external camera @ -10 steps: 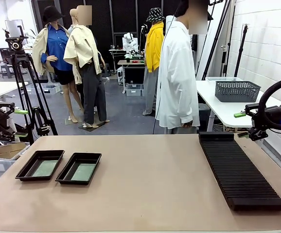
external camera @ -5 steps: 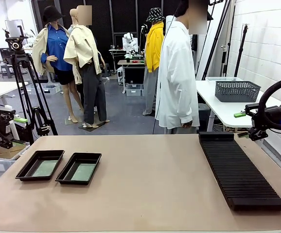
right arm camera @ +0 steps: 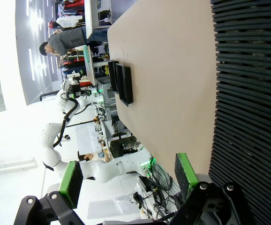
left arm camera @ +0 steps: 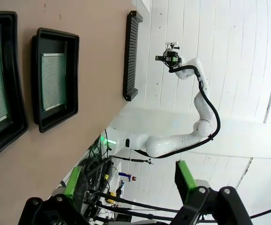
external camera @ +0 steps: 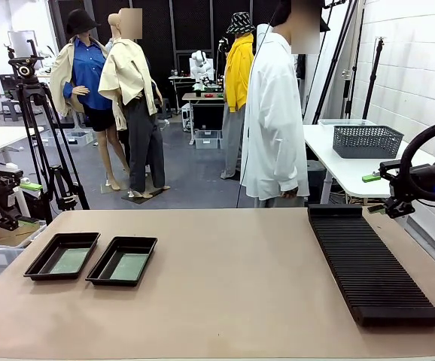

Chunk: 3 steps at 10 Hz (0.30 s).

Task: Inspect and transfer BCBs to ESD trays.
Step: Pick up the ESD tray and place it on the left side of the table.

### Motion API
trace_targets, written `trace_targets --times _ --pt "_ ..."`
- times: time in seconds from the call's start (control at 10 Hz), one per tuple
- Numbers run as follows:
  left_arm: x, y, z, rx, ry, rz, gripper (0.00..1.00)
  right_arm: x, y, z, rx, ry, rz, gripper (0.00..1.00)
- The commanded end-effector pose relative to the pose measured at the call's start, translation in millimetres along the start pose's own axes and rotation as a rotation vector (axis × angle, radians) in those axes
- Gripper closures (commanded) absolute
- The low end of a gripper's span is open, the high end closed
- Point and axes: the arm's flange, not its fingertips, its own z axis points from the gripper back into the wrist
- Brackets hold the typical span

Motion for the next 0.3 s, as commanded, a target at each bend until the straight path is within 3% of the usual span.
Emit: trace_targets --times 0.0,0.2 --pt "1.5 -1.5 0.5 -0.015 -0.014 -0.006 0.0 0.0 2.3 -2.1 -0.009 -0.008 -0.003 0.0" --pt "1.5 -1.5 0.5 -0.015 -0.014 -0.006 0.0 0.0 2.3 -2.1 -0.009 -0.008 -0.003 0.0"
